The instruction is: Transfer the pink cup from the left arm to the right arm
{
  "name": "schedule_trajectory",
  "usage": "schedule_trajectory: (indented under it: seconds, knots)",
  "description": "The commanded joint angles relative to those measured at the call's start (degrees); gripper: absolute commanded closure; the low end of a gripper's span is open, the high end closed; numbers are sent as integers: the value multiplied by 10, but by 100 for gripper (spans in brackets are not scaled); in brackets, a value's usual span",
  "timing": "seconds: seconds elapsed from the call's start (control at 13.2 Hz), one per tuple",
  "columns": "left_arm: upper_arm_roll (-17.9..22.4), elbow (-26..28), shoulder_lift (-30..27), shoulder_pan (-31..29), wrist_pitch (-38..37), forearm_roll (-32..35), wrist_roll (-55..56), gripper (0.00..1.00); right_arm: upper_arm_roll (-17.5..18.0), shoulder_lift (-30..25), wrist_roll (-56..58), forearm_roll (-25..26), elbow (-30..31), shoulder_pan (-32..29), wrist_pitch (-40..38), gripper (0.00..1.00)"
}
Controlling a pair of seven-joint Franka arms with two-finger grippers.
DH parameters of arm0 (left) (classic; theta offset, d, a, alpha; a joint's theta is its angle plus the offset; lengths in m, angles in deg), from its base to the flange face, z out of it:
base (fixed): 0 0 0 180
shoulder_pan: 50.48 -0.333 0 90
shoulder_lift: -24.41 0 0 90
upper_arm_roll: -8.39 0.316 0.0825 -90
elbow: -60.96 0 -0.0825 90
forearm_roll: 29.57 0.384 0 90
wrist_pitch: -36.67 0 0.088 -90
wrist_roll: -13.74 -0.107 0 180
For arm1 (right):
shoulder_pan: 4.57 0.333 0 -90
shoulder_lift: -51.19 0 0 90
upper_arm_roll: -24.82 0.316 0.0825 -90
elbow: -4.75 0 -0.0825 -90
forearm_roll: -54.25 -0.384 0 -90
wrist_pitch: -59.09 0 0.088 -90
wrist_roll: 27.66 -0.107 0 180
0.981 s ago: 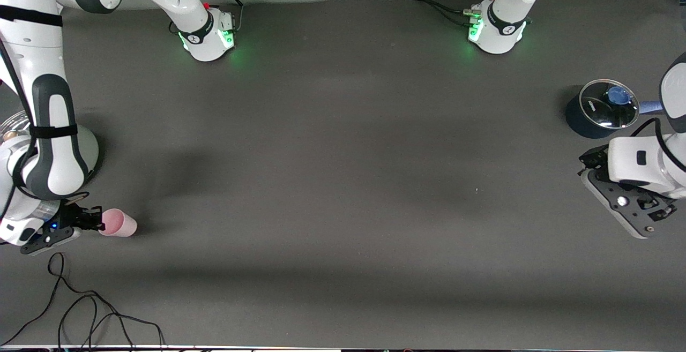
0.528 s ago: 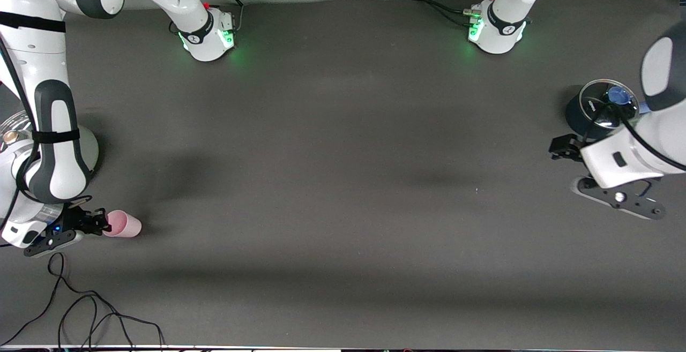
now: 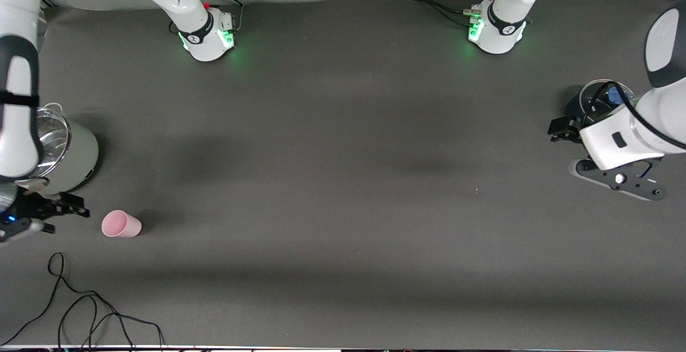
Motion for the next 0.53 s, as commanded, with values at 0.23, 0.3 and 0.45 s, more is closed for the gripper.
schedule_trajectory:
  seconds: [0.23,0.3,0.45]
  knots:
    - [3,75,-45,-34,31,-5,12,0,-2,-154,-157,104,23,68,-151,0]
    - [3,119,-72,-39,63,-11,12,0,-2,-174,-200,121,25,86,-174,0]
    - [4,259,-156,-35,159,-11,12,0,-2,-207,-260,141,28,117,-207,0]
